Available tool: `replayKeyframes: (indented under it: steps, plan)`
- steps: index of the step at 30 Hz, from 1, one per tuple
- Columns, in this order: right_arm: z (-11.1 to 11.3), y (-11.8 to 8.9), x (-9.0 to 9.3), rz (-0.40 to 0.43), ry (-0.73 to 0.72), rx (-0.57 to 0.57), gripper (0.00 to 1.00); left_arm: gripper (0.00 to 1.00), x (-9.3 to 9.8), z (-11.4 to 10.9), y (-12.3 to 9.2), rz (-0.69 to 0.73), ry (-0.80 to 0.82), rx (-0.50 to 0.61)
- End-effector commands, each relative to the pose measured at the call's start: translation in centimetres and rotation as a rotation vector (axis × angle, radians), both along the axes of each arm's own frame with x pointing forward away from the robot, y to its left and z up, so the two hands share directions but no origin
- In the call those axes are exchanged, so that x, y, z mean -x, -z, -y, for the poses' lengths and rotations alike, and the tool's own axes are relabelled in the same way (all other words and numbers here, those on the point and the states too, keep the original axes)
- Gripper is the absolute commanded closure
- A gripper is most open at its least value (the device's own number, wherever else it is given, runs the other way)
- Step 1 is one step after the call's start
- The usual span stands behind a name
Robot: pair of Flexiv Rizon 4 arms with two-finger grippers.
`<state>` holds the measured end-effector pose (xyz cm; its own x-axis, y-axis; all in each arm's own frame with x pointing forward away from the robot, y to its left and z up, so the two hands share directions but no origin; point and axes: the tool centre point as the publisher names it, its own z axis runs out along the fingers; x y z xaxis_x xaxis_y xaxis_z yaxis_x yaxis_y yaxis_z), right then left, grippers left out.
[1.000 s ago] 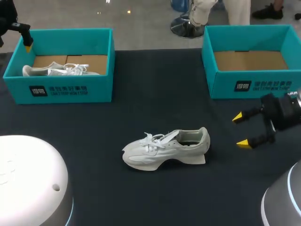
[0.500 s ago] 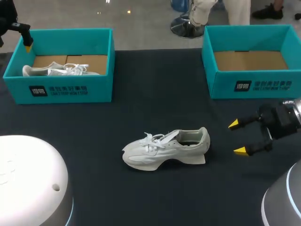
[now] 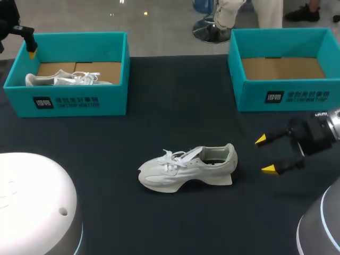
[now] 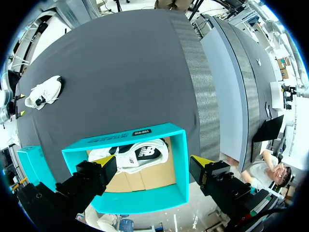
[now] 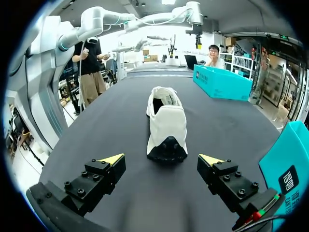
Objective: Take the shoe out of the shoebox, open the shoe tongue, remove and reinsert the insole, then place the shoe into the shoebox
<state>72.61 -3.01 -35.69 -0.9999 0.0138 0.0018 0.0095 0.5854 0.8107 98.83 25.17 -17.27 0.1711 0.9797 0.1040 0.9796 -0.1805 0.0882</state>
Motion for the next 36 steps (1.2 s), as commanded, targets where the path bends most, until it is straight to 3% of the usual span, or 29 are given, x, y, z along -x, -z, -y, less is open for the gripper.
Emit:
replayKeyframes:
  steps: [1,11,19,22,36]
  plan:
    - [-0.1,-0.1,0.0,-0.001,0.001,0.006,0.0,0.0,0.1,0.0,0.0,0.002,0.0,-0.002]
    - [-0.5,0.0,0.2,0.015,0.008,0.001,0.0,0.0,0.1,0.0,0.0,0.002,0.0,-0.002]
    - [-1.3,0.3,0.6,0.129,-0.025,-0.201,0.0,0.0,0.1,0.0,0.0,0.002,0.0,-0.002]
    - [-1.6,0.4,0.7,0.14,-0.038,-0.224,0.0,0.0,0.1,0.0,0.0,0.002,0.0,-0.002]
    - [-1.7,1.0,0.6,0.138,-0.04,-0.242,0.0,0.0,0.1,0.0,0.0,0.002,0.0,-0.002]
